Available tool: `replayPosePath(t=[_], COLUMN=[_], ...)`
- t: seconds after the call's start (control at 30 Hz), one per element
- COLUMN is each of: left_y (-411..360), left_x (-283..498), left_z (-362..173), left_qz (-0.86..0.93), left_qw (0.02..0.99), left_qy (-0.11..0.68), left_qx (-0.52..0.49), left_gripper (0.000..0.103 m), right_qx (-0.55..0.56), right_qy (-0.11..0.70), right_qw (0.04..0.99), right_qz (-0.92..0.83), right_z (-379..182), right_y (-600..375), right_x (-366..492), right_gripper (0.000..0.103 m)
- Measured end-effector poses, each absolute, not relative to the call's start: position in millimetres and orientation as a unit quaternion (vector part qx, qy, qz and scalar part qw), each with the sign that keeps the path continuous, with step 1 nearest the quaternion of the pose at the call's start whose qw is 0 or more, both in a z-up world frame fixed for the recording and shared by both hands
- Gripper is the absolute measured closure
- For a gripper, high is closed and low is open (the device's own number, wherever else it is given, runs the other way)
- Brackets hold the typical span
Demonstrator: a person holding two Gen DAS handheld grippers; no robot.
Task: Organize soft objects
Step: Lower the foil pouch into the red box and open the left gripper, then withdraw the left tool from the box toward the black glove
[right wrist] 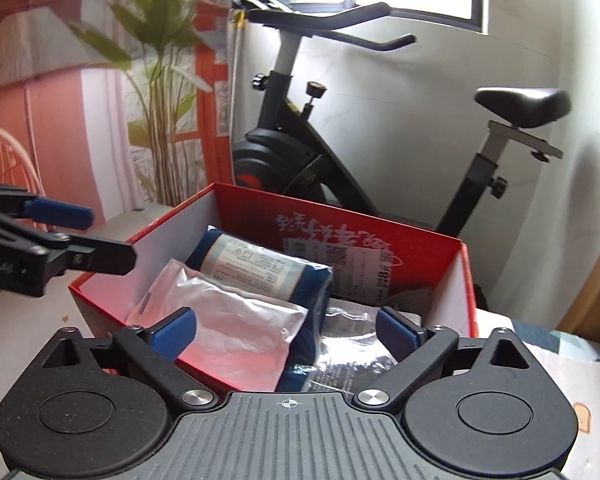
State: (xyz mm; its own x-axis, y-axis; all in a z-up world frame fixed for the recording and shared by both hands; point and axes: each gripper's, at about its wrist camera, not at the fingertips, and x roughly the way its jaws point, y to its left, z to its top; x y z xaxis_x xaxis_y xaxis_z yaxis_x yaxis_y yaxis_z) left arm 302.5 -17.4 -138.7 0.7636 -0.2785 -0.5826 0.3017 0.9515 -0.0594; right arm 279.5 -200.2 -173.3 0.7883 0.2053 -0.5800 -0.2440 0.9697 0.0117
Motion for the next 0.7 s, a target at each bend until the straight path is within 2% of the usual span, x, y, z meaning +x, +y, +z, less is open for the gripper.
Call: replayPosePath(t=[0.17,0.7], left_y=[-17.6,-9.1], left_x=[285.3,209.7], left_z=[-135.0,-134.8], left_qz=[-0.151,-0.113], left_qw=[0.941,0.952], left_qy=[0.302,0.284], left_qx=[0.008,-0.003], left_gripper=[0.000,0.000], right_qx=[-0.011,0.039], right_qy=[0.295,0.220], right_qw=[0.952,0.974], right_qz=[0.084,0.043], right_z=[-167.7,-140.3], right_y=[-214.8,-224.3], right_x=[259.4,171.2], right_gripper=[0.000,0.000])
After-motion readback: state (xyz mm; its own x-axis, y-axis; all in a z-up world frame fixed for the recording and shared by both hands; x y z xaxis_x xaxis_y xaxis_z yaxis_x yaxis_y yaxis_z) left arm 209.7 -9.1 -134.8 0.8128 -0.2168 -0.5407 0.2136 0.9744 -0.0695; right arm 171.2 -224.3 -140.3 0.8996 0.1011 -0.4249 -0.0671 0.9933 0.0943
